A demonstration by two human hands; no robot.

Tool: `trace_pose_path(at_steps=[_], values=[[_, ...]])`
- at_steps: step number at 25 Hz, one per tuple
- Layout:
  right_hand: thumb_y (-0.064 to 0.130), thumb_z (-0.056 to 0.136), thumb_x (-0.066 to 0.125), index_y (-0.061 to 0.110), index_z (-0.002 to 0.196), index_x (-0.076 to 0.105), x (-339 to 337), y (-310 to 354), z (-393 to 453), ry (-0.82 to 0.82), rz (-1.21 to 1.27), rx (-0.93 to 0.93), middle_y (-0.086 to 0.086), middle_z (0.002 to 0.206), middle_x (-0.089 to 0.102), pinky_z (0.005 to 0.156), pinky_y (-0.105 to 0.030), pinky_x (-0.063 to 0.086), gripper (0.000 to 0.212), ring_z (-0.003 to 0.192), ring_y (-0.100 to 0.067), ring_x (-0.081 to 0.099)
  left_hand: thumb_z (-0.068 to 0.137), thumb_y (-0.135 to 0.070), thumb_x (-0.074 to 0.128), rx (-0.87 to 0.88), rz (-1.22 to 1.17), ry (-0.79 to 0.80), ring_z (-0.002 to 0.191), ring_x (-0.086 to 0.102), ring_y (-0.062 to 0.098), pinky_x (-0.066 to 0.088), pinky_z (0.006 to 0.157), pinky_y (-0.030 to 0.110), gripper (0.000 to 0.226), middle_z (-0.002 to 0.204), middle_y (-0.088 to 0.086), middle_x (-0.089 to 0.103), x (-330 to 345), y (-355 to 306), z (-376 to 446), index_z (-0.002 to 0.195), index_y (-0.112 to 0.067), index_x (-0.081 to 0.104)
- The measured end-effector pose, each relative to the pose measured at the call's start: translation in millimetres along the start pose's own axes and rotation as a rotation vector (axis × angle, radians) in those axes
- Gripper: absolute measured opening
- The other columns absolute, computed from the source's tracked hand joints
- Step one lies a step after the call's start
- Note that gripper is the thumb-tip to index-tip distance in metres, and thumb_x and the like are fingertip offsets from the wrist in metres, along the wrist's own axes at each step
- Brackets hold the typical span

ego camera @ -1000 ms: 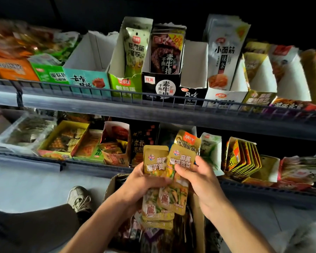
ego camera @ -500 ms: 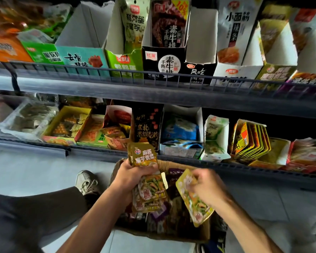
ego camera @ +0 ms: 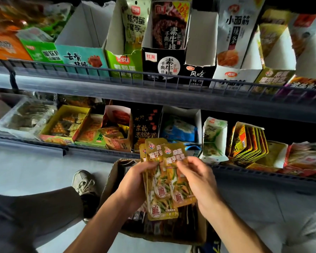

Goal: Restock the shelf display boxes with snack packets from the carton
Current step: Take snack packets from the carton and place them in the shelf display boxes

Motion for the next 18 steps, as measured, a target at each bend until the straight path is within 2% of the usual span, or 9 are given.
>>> trace_pose_path(at_steps=[2, 4, 7, 9, 13, 16, 18], values=[[0.028, 0.078, 0.080, 0.027, 0.101, 0.072, 8.8, -6.6, -3.2, 0.148, 0.050, 0.119, 0.009, 0.094, 0.077, 0.081, -0.032, 0.054, 0.024, 0.092, -0.012, 0.072, 0.091, 0.001, 0.054, 0.074, 0.090, -0.059, 0.093, 0.072, 0.035, 0.058, 0.078, 0.040, 0.025, 0.105, 0.019, 0.074, -5.6, -1.4, 4.6, 0.113, -0.004, 0.067], [0.023, 0.070, 0.083, 0.019, 0.101, 0.074, 10.7, -11.0, -2.0, 0.182, 0.112, 0.183, -0.001, 0.097, 0.077, 0.092, -0.043, 0.055, 0.033, 0.097, -0.023, 0.072, 0.085, 0.008, 0.061, 0.097, 0.143, -0.065, 0.090, 0.072, 0.033, 0.060, 0.071, 0.036, 0.027, 0.102, 0.020, 0.074, -5.4, -2.9, 4.4, 0.108, -0.003, 0.068], [0.025, 0.061, 0.083, 0.014, 0.102, 0.074, -6.7, -9.2, 8.9, 0.065, 0.217, 0.228, -0.010, 0.098, 0.077, 0.093, -0.054, 0.054, 0.044, 0.096, -0.032, 0.072, 0.084, 0.005, 0.054, 0.044, 0.032, -0.007, 0.095, 0.067, 0.038, 0.058, 0.076, 0.043, 0.038, 0.115, 0.031, 0.065, -3.4, -4.5, 4.3, 0.121, 0.003, 0.056], [0.023, 0.064, 0.080, 0.013, 0.104, 0.074, -20.7, -3.2, 16.5, 0.031, 0.317, 0.205, -0.011, 0.101, 0.076, 0.092, -0.054, 0.054, 0.042, 0.099, -0.033, 0.071, 0.087, 0.008, 0.050, 0.049, -0.012, -0.060, 0.090, 0.070, 0.037, 0.058, 0.072, 0.042, 0.035, 0.109, 0.026, 0.069, -8.2, -6.2, 6.6, 0.121, 0.001, 0.054], [0.022, 0.077, 0.076, 0.014, 0.104, 0.072, -12.1, 0.4, 11.3, 0.187, 0.327, 0.213, -0.014, 0.106, 0.075, 0.089, -0.051, 0.054, 0.029, 0.102, -0.035, 0.070, 0.087, 0.004, 0.062, 0.104, -0.020, -0.103, 0.090, 0.072, 0.038, 0.059, 0.074, 0.044, 0.032, 0.107, 0.024, 0.072, -10.9, -9.5, 6.8, 0.118, 0.000, 0.057], [0.035, 0.069, 0.083, 0.021, 0.103, 0.075, 4.5, -11.6, 3.4, 0.252, 0.174, 0.213, -0.011, 0.107, 0.075, 0.100, -0.057, 0.049, 0.038, 0.109, -0.034, 0.067, 0.086, 0.002, 0.065, 0.199, 0.050, -0.156, 0.092, 0.072, 0.039, 0.060, 0.075, 0.044, 0.026, 0.107, 0.026, 0.071, -11.6, -13.3, 5.7, 0.112, 0.003, 0.064], [0.040, 0.061, 0.086, 0.026, 0.107, 0.075, 11.6, -15.6, -0.6, 0.292, 0.160, 0.222, -0.007, 0.110, 0.075, 0.103, -0.057, 0.046, 0.049, 0.112, -0.032, 0.066, 0.087, 0.002, 0.064, 0.230, 0.081, -0.177, 0.089, 0.073, 0.038, 0.060, 0.072, 0.042, 0.017, 0.105, 0.026, 0.072, -11.4, -13.3, 4.3, 0.103, 0.001, 0.069]])
Point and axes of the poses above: each hand's wrist, its own z-axis towards the middle knuckle, its own x-axis out of the palm, y = z × x, the point moved 6 cm from there along z, towards the middle knuckle
